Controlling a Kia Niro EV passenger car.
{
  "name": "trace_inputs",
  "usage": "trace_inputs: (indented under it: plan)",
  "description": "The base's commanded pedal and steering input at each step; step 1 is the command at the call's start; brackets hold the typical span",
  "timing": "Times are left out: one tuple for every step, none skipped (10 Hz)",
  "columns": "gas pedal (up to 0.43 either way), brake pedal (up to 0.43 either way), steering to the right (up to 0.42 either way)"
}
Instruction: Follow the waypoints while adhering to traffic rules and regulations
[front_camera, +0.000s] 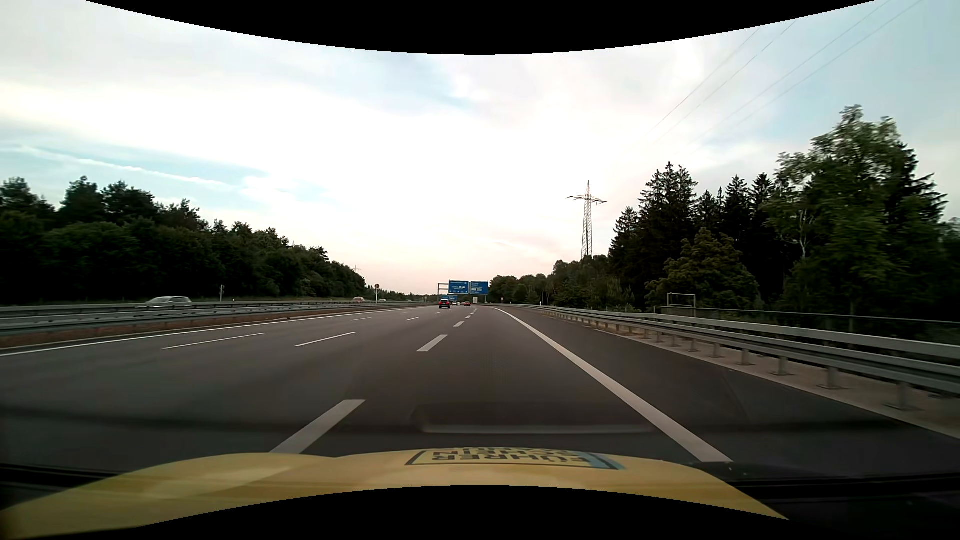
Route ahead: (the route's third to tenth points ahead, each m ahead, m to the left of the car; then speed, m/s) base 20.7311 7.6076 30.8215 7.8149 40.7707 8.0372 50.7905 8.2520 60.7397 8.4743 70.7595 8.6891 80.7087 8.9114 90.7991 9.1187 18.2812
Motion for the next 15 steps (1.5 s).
trace_inputs:
  plan:
    - [0.280, 0.000, -0.002]
    - [0.311, 0.000, -0.002]
    - [0.331, 0.000, -0.002]
    - [0.339, 0.000, -0.002]
    - [0.339, 0.000, -0.002]
    - [0.339, 0.000, -0.002]
    - [0.339, 0.000, -0.002]
    - [0.339, 0.000, -0.002]
    - [0.339, 0.000, -0.002]
    - [0.339, 0.000, -0.002]
    - [0.331, 0.000, -0.002]
    - [0.331, 0.000, -0.002]
    - [0.319, 0.000, -0.002]
    - [0.311, 0.000, -0.002]
    - [0.299, 0.000, -0.002]
